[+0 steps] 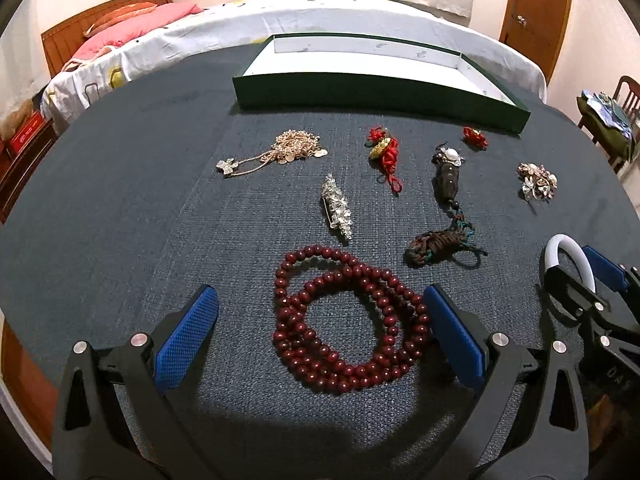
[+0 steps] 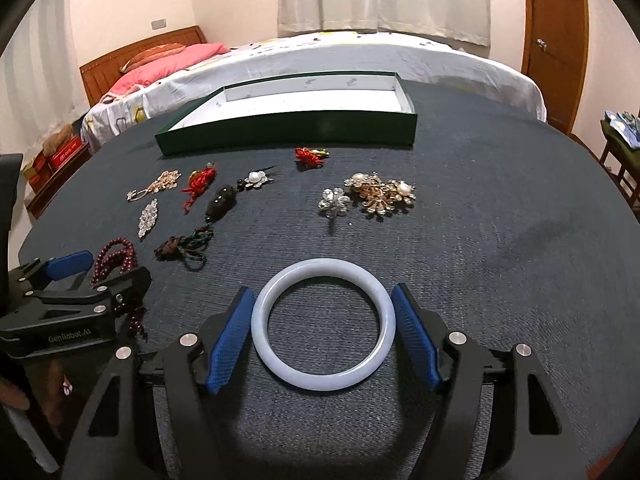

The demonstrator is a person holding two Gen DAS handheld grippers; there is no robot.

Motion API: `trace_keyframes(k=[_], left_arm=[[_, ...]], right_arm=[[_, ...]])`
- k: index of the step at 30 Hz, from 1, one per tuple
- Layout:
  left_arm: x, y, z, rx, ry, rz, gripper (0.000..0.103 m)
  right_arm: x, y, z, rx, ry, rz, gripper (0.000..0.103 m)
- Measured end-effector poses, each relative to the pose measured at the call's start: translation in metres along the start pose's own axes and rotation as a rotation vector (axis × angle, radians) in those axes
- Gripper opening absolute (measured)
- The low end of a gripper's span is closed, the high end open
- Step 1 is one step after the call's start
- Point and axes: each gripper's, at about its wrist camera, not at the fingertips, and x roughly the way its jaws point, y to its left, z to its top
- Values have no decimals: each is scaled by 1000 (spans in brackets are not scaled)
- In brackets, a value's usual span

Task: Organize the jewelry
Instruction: 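Grasp the dark red bead bracelet with the left gripper while the right holds the bangle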

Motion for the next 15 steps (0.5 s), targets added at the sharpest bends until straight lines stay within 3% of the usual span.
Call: trace_keyframes(k=[6,7,11,12,15], left_arm=[[-3,1,-5,5,-12,-7,97],[-5,3,-6,8,-16,-10,92],[-13,7,-7,7,-43,-17,51],[-14,9,-7,4,-45,-25,48],[-16,13,-8,-2,-55,-32,25]], right_arm=[[-1,-2,0,8,-3,4,68],[-1,-2,0,10,-3,4,68],[-1,-3,0,9,-3,4,68],[-1,-3,0,8,-2,4,68],[-1,-2,0,8,-3,5,68]])
